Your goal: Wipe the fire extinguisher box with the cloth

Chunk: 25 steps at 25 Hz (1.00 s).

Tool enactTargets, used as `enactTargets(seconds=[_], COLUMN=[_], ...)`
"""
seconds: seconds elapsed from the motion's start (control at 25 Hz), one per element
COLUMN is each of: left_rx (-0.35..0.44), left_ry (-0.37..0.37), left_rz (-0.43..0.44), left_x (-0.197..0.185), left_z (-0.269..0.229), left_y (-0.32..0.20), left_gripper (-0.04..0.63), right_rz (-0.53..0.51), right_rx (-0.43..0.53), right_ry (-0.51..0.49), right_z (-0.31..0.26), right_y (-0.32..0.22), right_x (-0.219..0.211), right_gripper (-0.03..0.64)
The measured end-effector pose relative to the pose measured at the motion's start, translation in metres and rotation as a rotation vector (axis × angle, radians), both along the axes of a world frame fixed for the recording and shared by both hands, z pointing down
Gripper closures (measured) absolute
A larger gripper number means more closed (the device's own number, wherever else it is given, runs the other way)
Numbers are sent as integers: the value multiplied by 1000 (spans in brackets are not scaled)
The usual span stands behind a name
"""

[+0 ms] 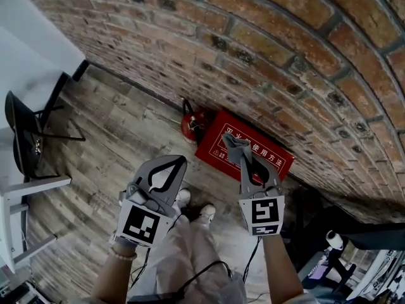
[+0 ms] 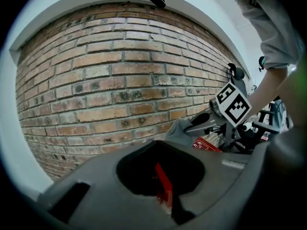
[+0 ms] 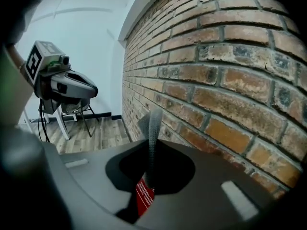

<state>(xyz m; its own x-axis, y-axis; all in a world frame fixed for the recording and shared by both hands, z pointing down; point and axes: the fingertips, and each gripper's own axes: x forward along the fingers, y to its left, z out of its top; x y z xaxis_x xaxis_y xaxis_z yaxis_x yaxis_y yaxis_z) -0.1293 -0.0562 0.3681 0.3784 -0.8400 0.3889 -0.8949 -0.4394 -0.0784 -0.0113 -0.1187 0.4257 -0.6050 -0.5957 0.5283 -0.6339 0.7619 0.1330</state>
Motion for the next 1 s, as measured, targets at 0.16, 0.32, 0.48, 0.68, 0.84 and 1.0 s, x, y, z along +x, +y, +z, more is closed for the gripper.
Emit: enactTargets(seconds=[0.16,0.32,0.48,0.68,0.84,1.0], left_rx=[-11,-16,-22,-39,-50,-63], left_ry=[6,-9,-14,-5,-5,-6], left_rz=[-8,-1,3,0,-3,-3], left_x=[-8,-12,-15,-20,-25,-28], left_z=[14,25,34,46,54,61], left_y=[-6,-12,-16,-20,-22,-24], left_gripper=[598,598,598,598,598,598], right_rz=[-18,-37,-47,-16,0,3], right_rx=[-7,-21,-37,-63,-87,-103], right_ry=[14,27,39,39,43,57], right_z=[22,41,59,80,97,114], right_y=[-12,-22,-32,-45,-52,-59], right_x=[-17,-33,-45,-55,-65,-74], right_gripper=[598,598,598,598,598,598])
